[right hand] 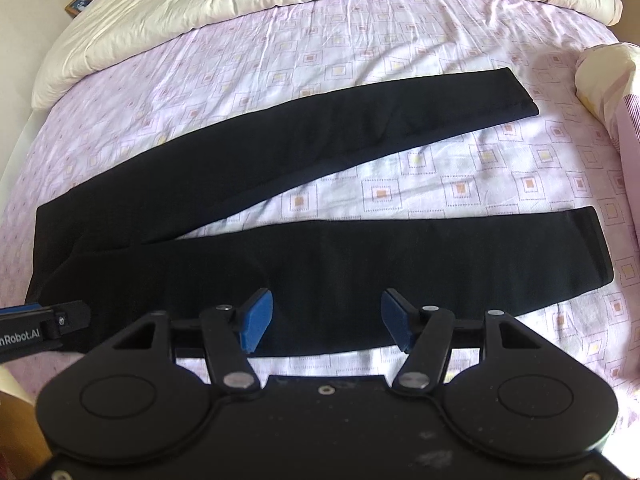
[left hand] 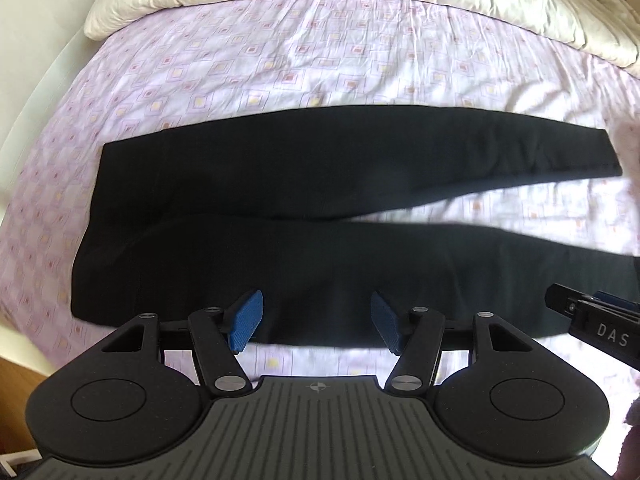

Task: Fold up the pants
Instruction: 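Close both grippers on the edge of the black pants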

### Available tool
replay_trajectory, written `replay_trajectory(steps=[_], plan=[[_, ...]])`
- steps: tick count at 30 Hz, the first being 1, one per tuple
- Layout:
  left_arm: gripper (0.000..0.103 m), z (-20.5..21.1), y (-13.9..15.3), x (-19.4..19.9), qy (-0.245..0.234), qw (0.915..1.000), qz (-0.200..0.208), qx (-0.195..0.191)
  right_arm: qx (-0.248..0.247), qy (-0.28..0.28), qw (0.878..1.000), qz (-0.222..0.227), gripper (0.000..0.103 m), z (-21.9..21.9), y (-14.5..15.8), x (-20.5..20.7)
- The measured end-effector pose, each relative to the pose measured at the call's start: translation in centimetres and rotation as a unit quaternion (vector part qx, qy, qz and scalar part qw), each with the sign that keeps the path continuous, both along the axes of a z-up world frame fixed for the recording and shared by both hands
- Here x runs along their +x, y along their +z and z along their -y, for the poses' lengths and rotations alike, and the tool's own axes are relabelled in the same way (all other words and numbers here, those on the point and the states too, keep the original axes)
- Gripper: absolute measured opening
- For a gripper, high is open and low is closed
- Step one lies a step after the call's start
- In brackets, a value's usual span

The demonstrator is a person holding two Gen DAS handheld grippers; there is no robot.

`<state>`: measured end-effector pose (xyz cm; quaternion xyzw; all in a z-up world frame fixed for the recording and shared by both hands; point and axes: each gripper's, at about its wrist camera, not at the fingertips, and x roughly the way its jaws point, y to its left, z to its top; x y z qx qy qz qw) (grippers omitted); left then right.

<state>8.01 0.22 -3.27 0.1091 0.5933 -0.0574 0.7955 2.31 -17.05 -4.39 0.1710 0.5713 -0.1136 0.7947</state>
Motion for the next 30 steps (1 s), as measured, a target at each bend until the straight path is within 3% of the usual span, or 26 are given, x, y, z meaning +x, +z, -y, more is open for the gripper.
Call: replay_trajectory(steps=[6,11,13,19,25,30], plan=[[0.058,0.4,-1.0,3.4,0.0,1.0,-0.006,-0.003,0.001,0.031,0.999,0.024,0.064,1.2,-0.9,3.4],[0.042,0.0,-2.0,7.2,0.032,0.9993,-0.001,-0.017,-0.04,0.12,0.989,0.076,0.064,1.9,-1.5,8.3],[0.04,-0.2,-2.8,8.7,0.046,0.9988,-0.007,-0.019,-0.064,0.16,0.982,0.08,0.064,2.0,-2.2,10.7],[0.034,-0.8,-4.5,11.9,0.077,0.9966,-0.02,-0.022,-0.091,0.283,0.952,0.078,0.064,2.3,-5.4,17.9],[0.034,-1.5,-6.5,14.2,0.095,0.9945,-0.042,-0.014,-0.074,0.393,0.914,0.068,0.064,2.5,-9.0,23.5],[0.034,-2.1,-7.9,15.5,0.106,0.9931,-0.048,-0.019,-0.047,0.49,0.87,0.042,0.064,2.2,-12.0,26.7]])
